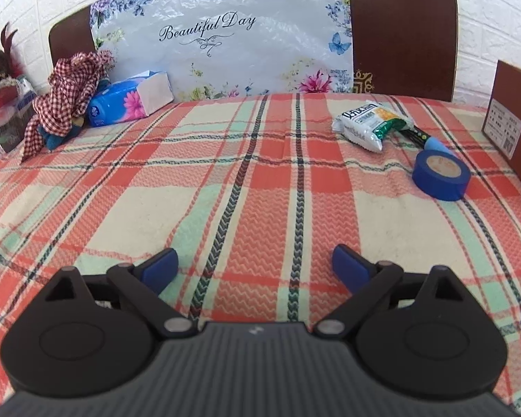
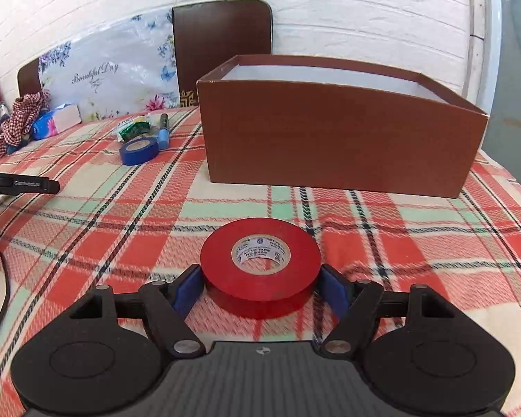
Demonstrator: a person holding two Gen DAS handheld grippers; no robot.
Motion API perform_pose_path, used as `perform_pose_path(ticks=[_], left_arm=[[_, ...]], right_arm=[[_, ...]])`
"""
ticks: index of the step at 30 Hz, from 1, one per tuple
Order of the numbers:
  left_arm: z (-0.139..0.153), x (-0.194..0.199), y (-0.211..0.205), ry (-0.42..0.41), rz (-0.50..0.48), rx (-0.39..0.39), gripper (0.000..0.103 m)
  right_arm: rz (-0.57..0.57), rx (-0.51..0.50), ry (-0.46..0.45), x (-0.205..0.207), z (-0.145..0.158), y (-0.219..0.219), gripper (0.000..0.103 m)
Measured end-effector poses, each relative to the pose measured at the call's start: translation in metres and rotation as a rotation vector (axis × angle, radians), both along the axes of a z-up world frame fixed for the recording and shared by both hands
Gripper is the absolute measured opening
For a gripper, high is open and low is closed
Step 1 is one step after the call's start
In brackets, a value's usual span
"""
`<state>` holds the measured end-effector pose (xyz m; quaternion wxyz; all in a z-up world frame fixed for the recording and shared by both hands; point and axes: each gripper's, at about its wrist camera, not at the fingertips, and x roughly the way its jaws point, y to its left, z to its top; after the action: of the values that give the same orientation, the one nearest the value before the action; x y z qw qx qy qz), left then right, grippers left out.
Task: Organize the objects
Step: 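Lift the red tape roll into the brown box and open the right gripper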
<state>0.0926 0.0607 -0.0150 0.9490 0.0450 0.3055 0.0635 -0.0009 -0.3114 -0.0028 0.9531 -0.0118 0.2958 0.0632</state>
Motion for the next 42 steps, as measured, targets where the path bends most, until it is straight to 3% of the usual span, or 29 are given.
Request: perform_pose_path(ticks=[3,5,7,13,19,23,25,28,34,37,42], left_arm=[[0.004,-0.003,-0.015,0.011,0.032,0.076,0.097],[0.010,-0.009,-0.028,0.042,0.020,0.025,0.087],[0.015,-0.015,-0.046,0.095,-0.075,-0.098,0.081],[0.047,-0.038,-0.140,0.196,-0.410,-0.249,0.067],[0.053,-0.043,-0.202,0.314,-0.585,-0.296,0.063],[0.035,-0.039,-0.226,0.390,-0.624,-0.270,0.038],[0.032,-0.043,-0.231,0.372,-0.632,-0.250,0.029],[0.043,-0.044,-0.231,0.352,-0.612,-0.237,0.029],[0.112,-0.033,-0.244,0.156,-0.681,-0.255,0.029],[0.140,-0.013,-0.269,0.082,-0.720,-0.227,0.029],[0.151,0.038,-0.320,0.058,-0.735,-0.204,0.029]], right_arm=[[0.008,-0.007,-0.009,-0.004,0.000,-0.001,0.071],[0.011,0.010,-0.011,-0.007,0.000,-0.006,0.071],[0.009,0.023,-0.012,-0.010,0.000,-0.009,0.071],[0.018,0.033,-0.019,-0.018,0.000,-0.021,0.069],[0.040,0.023,-0.006,-0.016,0.003,-0.022,0.069],[0.080,0.024,0.011,-0.005,0.002,-0.018,0.072],[0.101,0.021,0.011,0.000,0.002,-0.012,0.068],[0.095,0.036,-0.029,-0.002,0.006,-0.012,0.068],[0.027,0.029,-0.295,-0.003,0.050,-0.025,0.069],[-0.012,0.012,-0.391,0.019,0.070,-0.040,0.068],[-0.082,0.023,-0.419,0.073,0.079,-0.072,0.068]])
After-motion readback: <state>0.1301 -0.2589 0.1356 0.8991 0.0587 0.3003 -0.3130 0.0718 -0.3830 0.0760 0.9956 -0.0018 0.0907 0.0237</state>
